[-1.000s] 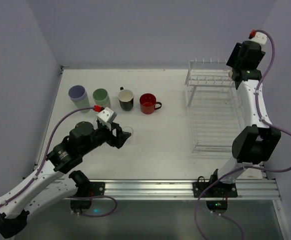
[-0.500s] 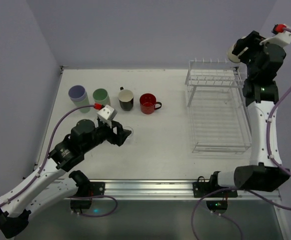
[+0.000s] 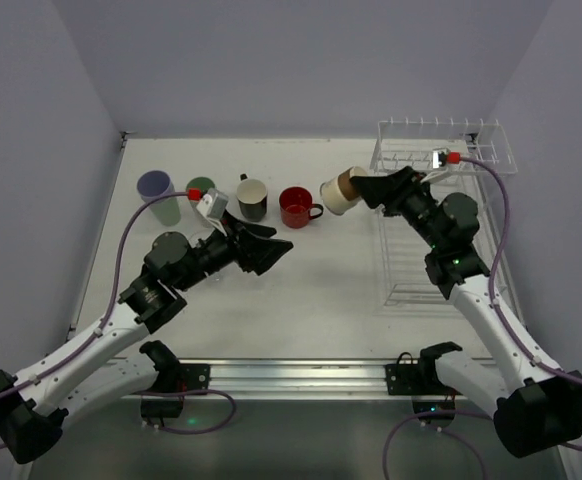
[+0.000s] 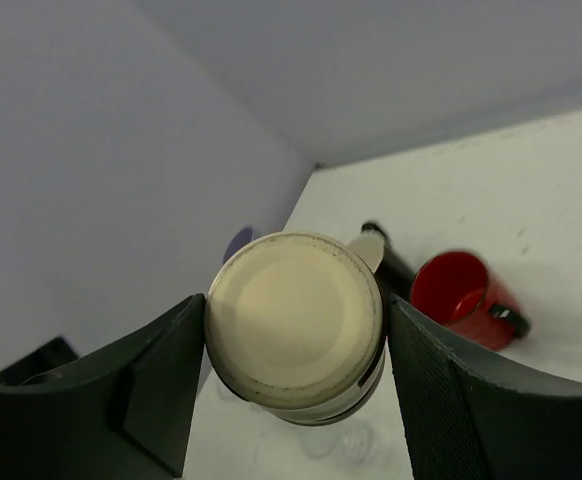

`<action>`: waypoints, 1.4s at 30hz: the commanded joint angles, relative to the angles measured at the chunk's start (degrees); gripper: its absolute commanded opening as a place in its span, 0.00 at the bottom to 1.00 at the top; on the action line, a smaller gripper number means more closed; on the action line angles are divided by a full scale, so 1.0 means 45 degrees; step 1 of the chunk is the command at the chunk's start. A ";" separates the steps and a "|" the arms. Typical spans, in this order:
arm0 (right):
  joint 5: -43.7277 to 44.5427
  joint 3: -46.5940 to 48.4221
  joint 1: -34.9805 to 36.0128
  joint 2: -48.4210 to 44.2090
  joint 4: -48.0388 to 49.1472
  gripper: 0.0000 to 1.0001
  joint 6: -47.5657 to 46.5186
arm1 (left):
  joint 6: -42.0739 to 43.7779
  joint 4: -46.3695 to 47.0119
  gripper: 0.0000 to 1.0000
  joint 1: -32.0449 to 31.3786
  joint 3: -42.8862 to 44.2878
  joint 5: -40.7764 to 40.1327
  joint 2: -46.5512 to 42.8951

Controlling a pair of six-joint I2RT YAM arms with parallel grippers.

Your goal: Unload the cups from the dish rack

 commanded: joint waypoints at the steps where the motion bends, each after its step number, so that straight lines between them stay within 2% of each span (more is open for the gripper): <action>1: -0.1629 -0.1291 0.0971 -0.0819 0.4011 0.44 0.2523 | -0.2281 0.3841 0.74 0.0056 -0.0536 0.0716 0.0887; 3: -0.1630 -0.2190 0.1403 -0.1131 0.4542 0.44 0.2838 | -0.3160 0.5321 0.74 0.0075 -0.1004 0.0794 0.1395; 11: -0.1884 -0.4360 0.2108 -0.1504 0.6653 0.45 0.3972 | -0.4782 0.7222 0.73 -0.0159 -0.1356 0.1048 0.3077; 14: -0.1922 -0.4730 0.2342 -0.1134 0.7237 0.45 0.4206 | -0.4959 0.8083 0.70 -0.0275 -0.1338 0.1223 0.3390; 20: -0.1884 -0.5005 0.3337 -0.0040 0.8468 0.45 0.4597 | -0.4843 0.8669 0.58 -0.0393 -0.1123 0.1166 0.3859; 22: -0.1884 -0.5044 0.3669 0.0156 0.8722 0.48 0.4578 | -0.4687 0.8631 0.35 -0.0374 -0.1084 0.1049 0.3918; 23: -0.1922 -0.5064 0.3710 0.0215 0.8704 0.58 0.4520 | -0.4396 0.8379 0.21 -0.0374 -0.1026 0.0758 0.3841; 24: -0.1961 -0.5083 0.3710 0.0215 0.8433 0.68 0.4287 | -0.4103 0.7197 0.00 -0.0374 -0.0928 0.0504 0.3531; 26: -0.2001 -0.5064 0.3710 -0.0133 0.7538 0.87 0.3819 | -0.2588 0.5107 0.00 -0.0393 -0.0013 -0.0449 0.3081; 27: -0.1827 -0.5025 0.3710 -0.0368 0.6836 0.99 0.2985 | -0.2016 0.2698 0.00 -0.0374 0.0397 -0.0784 0.2711; 29: -0.1456 -0.4986 0.3710 -0.1224 0.4532 0.99 0.2083 | -0.0245 0.0187 0.00 -0.0374 0.1763 -0.1641 0.2493; 30: -0.1261 -0.5025 0.3729 -0.1520 0.3906 0.99 0.1363 | 0.0231 -0.2282 0.00 -0.0374 0.2174 -0.1898 0.2492; 31: -0.0872 -0.5180 0.3710 -0.1852 0.2759 0.99 0.1046 | 0.1144 -0.3525 0.00 -0.0374 0.2990 -0.2172 0.2570; 33: -0.0557 -0.5298 0.3730 -0.2767 0.1639 0.99 0.0073 | 0.1795 -0.6449 0.00 -0.0374 0.3660 -0.2817 0.2919; 36: 0.0087 -0.5493 0.3729 -0.3707 -0.0432 0.99 -0.0867 | 0.2558 -0.8393 0.00 -0.0393 0.4170 -0.2703 0.3466; 38: 0.0555 -0.5747 0.3729 -0.4645 -0.1526 0.99 -0.1124 | 0.2909 -0.8867 0.00 -0.0393 0.4404 -0.2430 0.3877; 42: 0.1416 -0.5982 0.3730 -0.6188 -0.3051 0.99 -0.1670 | 0.3554 -0.9804 0.00 -0.0666 0.5457 -0.2428 0.5961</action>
